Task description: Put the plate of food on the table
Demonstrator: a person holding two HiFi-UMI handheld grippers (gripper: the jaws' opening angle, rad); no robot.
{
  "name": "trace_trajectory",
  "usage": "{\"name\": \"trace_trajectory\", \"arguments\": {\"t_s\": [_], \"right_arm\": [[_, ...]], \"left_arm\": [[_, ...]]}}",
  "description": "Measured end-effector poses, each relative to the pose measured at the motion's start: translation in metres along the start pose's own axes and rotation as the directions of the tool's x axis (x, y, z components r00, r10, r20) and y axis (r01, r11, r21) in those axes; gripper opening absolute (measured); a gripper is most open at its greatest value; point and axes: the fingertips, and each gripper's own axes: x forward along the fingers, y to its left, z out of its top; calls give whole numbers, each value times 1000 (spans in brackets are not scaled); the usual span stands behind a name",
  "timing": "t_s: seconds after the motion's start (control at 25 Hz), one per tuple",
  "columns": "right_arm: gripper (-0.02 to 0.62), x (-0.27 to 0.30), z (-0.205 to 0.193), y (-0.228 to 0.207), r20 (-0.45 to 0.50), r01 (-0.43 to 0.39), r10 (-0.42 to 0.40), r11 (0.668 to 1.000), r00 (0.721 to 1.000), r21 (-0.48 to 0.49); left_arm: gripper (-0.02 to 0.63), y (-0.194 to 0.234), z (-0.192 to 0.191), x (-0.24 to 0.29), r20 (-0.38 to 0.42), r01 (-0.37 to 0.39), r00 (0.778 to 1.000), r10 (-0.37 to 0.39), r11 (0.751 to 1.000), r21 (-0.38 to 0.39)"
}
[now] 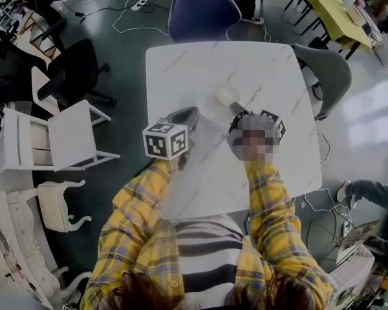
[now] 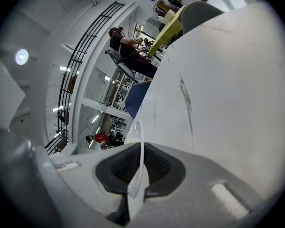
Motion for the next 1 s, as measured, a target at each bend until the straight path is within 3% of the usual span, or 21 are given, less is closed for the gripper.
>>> {"name": "trace_trajectory", "arguments": {"t_s": [0.2,0.72,0.88,1.0], "right_arm": [[12,30,-9,-1,16,-19,18,997,1000,73],[12,72,-33,7,73,-53,48,996,996,70],[13,87,-35,12,46,4,-2,999,999,-49],[15,102,-36,36,24,-8,11,993,1000,-118]], "left_arm": [[-12,21,5,-1,0,-14,1000,14,1000,-5],[-12,48,1,-4,-8,-34,999,34,999,-20],[-12,54,3,-2,-6,-38,999,38,999,-22],[-12,57,4,-1,-4,-40,999,40,999,-28]]}}
